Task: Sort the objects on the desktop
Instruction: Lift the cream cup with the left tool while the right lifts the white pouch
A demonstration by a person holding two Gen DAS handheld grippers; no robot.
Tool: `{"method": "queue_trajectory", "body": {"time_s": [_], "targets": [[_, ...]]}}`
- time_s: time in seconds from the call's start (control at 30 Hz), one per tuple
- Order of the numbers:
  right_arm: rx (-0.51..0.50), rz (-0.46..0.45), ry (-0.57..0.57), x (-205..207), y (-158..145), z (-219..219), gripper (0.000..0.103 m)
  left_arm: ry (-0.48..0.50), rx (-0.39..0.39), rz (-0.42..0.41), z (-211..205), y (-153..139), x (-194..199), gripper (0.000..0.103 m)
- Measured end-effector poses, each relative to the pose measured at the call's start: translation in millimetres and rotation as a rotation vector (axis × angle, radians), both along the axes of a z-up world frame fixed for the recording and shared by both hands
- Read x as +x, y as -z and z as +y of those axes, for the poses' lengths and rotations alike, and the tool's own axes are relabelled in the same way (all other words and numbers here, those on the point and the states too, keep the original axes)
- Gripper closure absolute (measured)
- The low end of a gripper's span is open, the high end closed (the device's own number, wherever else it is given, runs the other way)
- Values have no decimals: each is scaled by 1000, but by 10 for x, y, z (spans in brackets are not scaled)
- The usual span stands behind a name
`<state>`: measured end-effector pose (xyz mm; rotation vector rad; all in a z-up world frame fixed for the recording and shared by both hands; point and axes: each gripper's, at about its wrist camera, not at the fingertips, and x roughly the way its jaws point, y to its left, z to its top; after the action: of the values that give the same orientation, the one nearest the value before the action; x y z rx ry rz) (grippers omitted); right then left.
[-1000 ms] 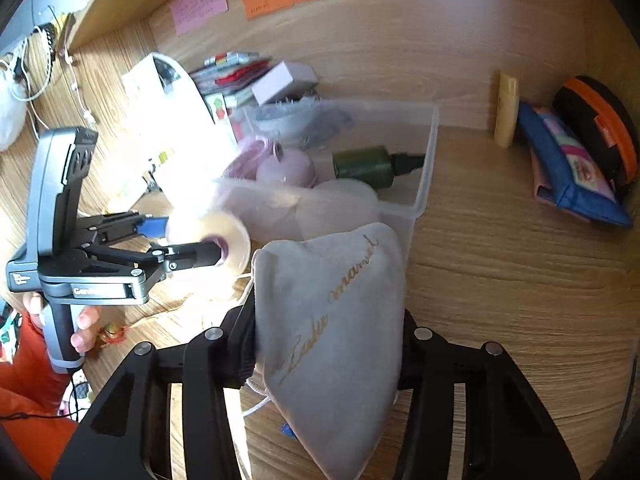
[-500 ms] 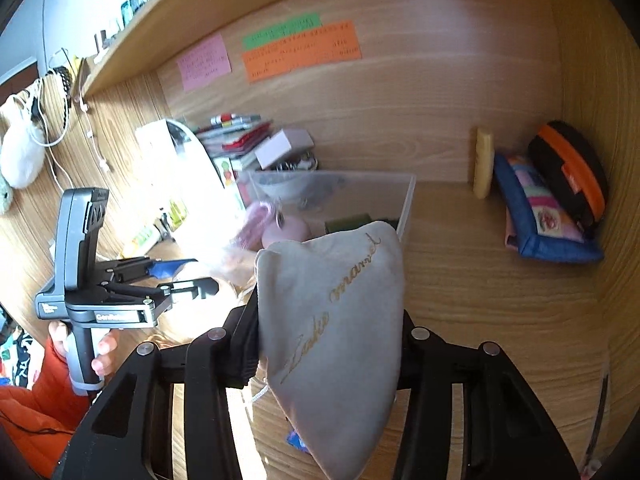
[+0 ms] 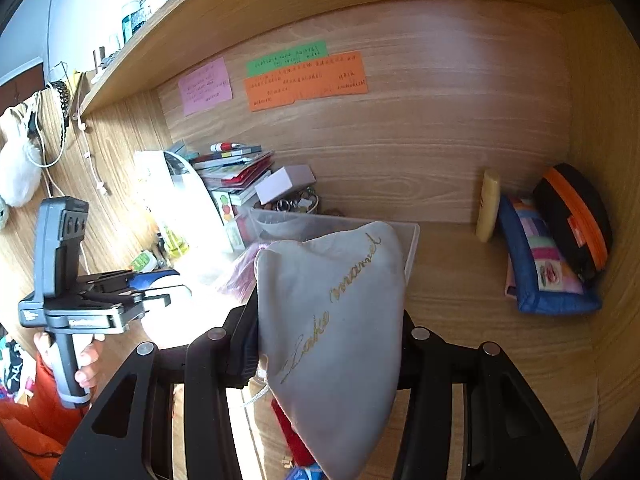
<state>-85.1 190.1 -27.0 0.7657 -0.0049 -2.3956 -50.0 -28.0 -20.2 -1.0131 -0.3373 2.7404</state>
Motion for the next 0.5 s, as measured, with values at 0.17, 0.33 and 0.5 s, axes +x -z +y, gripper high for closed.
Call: {"method": "queue_trajectory", "body": {"time_s": [0.17,0.33,0.5], "targets": [[4,0,-10,-152,-29,-77,60,-13,-6,32,-30,-94,-17,37],[19,-11,-15,-294,17,-169,60,-47,-18,57,-107,-127,-79,37],[45,-49,-8,-439,162,-274,60,-73,-27,61,-199,-120,-197,37]]}}
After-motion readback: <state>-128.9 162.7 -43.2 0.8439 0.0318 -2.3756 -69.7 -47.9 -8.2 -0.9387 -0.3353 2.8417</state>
